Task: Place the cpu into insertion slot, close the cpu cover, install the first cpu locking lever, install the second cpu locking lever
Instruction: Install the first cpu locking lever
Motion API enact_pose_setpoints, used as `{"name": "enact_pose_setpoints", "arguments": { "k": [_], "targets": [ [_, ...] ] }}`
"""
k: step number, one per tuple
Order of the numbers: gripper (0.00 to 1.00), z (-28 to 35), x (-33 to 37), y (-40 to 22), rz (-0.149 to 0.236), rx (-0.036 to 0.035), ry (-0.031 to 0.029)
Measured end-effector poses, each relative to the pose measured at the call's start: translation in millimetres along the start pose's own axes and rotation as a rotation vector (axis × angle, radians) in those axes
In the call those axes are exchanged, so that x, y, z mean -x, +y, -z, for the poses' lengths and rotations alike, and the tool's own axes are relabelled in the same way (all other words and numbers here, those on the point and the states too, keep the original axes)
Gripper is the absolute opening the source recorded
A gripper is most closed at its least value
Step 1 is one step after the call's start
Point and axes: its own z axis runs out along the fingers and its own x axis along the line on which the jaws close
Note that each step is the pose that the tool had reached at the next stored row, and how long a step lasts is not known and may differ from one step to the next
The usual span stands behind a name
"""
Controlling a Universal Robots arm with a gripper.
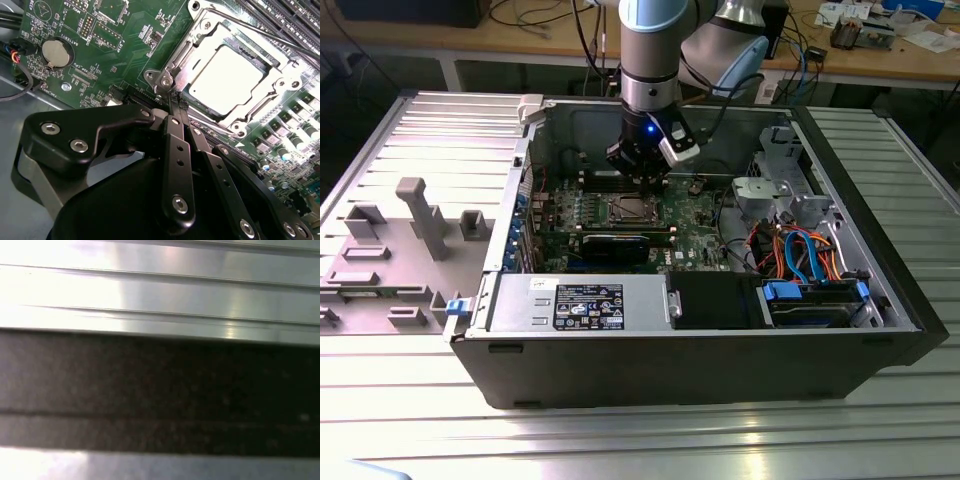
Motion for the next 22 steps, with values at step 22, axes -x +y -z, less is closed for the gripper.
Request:
{"name": "enact_pose_setpoints", "arguments": {
  "k": [22],
  "targets": [
    [0.11, 2.9, 0.2, 0.2, -0.001, 0.0307, -0.0021]
  ]
}}
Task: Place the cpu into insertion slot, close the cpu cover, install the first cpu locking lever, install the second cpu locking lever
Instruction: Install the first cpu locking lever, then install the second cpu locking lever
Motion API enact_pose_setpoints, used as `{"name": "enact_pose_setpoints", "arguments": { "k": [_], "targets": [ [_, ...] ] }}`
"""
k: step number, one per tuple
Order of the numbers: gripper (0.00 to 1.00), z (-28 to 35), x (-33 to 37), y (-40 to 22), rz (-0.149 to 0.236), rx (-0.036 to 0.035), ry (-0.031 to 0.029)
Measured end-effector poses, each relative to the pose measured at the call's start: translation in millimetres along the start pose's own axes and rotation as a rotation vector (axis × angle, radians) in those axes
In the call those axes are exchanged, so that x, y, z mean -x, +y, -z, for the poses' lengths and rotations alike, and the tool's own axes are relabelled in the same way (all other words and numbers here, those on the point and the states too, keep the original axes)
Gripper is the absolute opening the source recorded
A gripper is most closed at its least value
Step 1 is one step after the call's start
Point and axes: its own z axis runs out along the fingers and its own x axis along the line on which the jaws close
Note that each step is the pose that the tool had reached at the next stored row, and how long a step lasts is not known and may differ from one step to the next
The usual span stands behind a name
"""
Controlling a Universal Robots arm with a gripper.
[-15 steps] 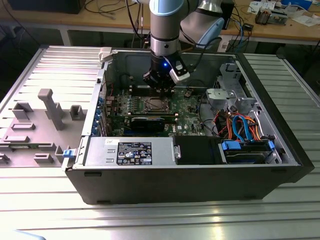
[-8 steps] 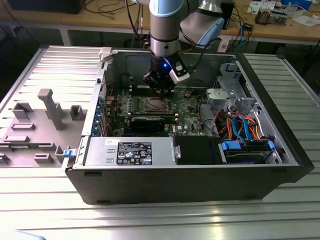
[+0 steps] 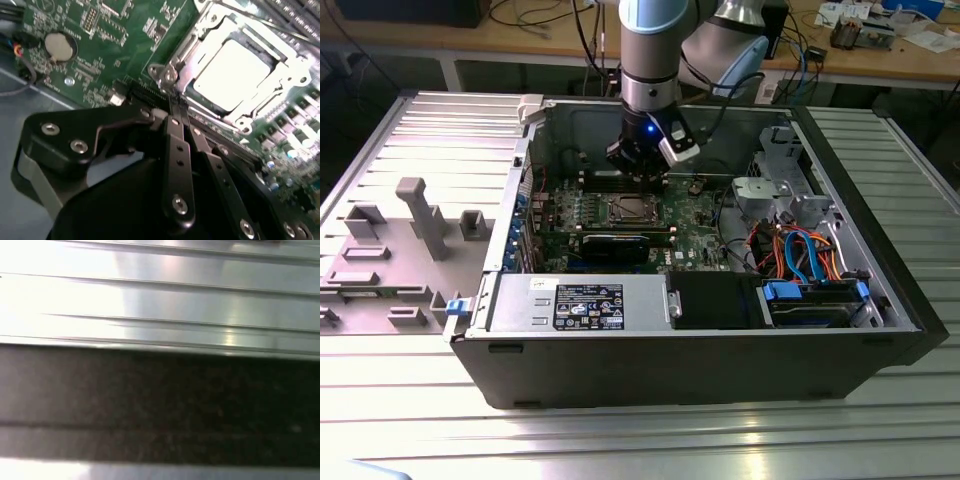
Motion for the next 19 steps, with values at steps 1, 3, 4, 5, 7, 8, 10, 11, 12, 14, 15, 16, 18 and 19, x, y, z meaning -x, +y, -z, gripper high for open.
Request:
{"name": "enact_pose_setpoints", "arguments": {
  "k": [1, 3, 4, 5, 7, 8, 10, 11, 12, 14, 15, 16, 18, 19],
  "targets": [
    [0.11, 0.0, 0.0, 0.0, 0.000, -0.0008, -0.0001],
    [0.11, 0.3, 0.0, -0.5, 0.000, -0.0043, 0.0005],
    [0.11, 0.3, -0.1, -1.4, 0.000, -0.0058, 0.0006],
    [0.11, 0.4, -0.2, -2.9, 0.000, -0.0075, 0.0008],
    [0.11, 0.4, -0.3, -5.3, 0.000, -0.0099, 0.0011],
    [0.11, 0.4, -0.4, -6.4, 0.000, -0.0111, 0.0011],
    [0.11, 0.5, -0.5, -7.7, 0.000, -0.0117, 0.0011],
    [0.11, 0.5, -0.5, -7.7, 0.000, -0.0117, 0.0010],
    [0.11, 0.5, -0.5, -7.8, 0.000, -0.0118, 0.0011],
    [0.11, 0.5, -0.5, -8.2, 0.001, -0.0119, 0.0011],
    [0.11, 0.6, -0.5, -8.7, 0.000, -0.0119, 0.0012],
    [0.11, 0.6, -0.5, -8.7, 0.000, -0.0119, 0.0012],
    [0.11, 0.6, -0.5, -8.8, 0.000, -0.0118, 0.0011],
    [0.11, 0.6, -0.5, -8.8, 0.001, -0.0118, 0.0011]
  ]
}}
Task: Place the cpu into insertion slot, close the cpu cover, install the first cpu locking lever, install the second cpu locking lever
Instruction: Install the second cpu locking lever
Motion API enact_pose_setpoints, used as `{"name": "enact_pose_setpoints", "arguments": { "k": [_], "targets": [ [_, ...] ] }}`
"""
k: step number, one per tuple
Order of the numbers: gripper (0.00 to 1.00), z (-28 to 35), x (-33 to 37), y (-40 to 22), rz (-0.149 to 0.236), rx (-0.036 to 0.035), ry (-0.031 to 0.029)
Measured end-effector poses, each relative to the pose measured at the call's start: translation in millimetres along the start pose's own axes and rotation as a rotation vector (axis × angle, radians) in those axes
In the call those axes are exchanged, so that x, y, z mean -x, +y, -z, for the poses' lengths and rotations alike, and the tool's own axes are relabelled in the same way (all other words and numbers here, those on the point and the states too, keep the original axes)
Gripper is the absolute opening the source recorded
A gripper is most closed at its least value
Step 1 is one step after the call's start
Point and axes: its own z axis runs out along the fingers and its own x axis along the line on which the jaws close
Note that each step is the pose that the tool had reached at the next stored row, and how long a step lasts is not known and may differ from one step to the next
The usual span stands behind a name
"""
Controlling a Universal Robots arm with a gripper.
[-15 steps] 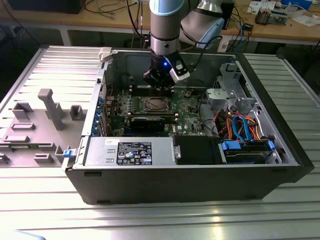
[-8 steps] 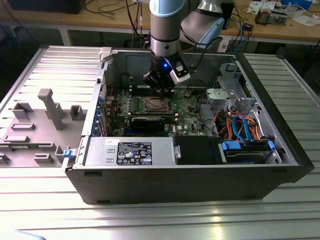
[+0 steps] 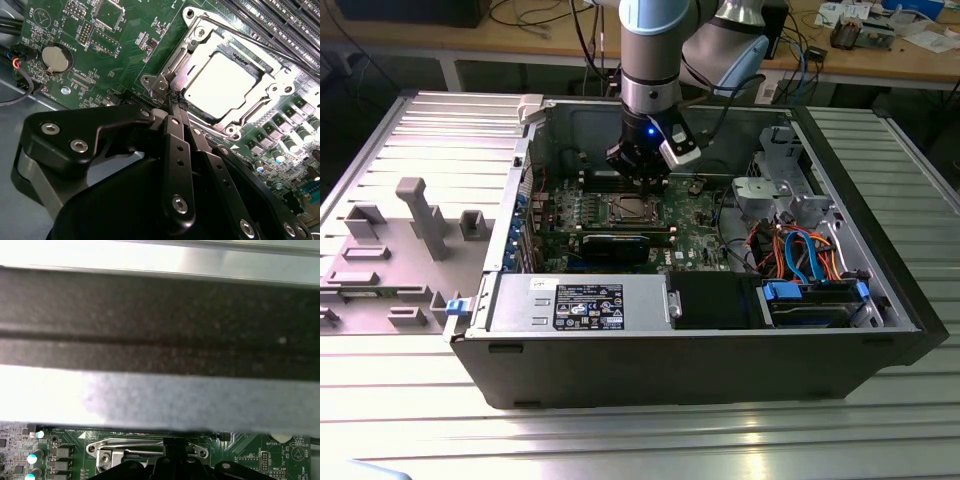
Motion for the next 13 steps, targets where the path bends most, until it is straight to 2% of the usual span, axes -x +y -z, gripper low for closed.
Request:
{"name": "enact_pose_setpoints", "arguments": {
  "k": [7, 13],
  "targets": [
    [0.11, 0.1, -0.1, -2.1, 0.000, 0.0000, 0.0000],
    [0.11, 0.4, -0.5, -8.6, 0.000, 0.0000, 0.0000]
  ]
}}
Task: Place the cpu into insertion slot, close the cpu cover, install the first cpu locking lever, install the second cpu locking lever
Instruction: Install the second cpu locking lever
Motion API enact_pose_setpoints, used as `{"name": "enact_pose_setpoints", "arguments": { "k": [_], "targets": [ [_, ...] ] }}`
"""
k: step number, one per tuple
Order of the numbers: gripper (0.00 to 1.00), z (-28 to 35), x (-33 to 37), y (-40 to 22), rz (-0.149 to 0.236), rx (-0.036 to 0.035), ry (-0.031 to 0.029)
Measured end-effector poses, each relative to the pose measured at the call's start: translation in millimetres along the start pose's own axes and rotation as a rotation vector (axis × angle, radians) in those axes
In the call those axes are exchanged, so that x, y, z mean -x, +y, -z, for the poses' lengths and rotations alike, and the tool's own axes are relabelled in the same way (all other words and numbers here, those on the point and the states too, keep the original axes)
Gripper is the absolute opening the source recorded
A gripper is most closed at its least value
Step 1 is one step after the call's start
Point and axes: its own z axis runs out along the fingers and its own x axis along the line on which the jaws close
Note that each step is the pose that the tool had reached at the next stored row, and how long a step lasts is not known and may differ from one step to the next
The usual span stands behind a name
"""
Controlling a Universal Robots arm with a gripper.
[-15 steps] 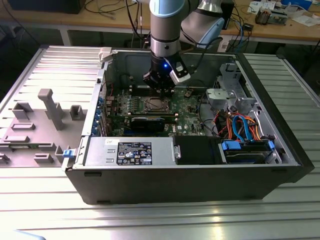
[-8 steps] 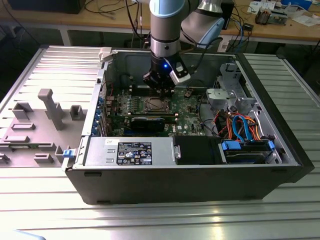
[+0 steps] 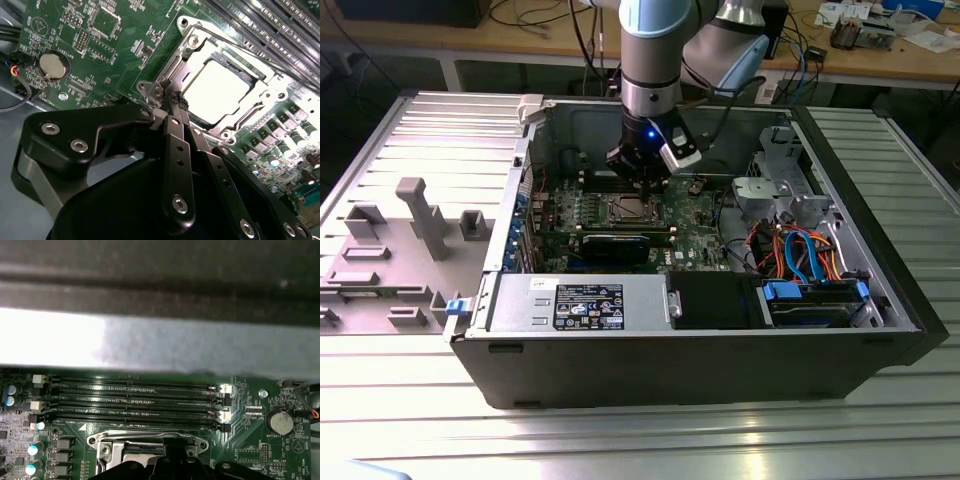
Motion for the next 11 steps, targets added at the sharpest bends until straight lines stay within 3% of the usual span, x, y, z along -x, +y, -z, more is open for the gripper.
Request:
{"name": "enact_pose_setpoints", "arguments": {
  "k": [3, 8, 11],
  "targets": [
    [0.11, 1.7, -0.1, -1.8, 0.000, -0.0001, -0.0001],
    [0.11, 10.8, 0.5, -1.3, 0.000, -0.0016, 0.0000],
    [0.11, 11.6, 0.4, -2.0, 0.000, -0.0029, 0.0002]
  ]
}}
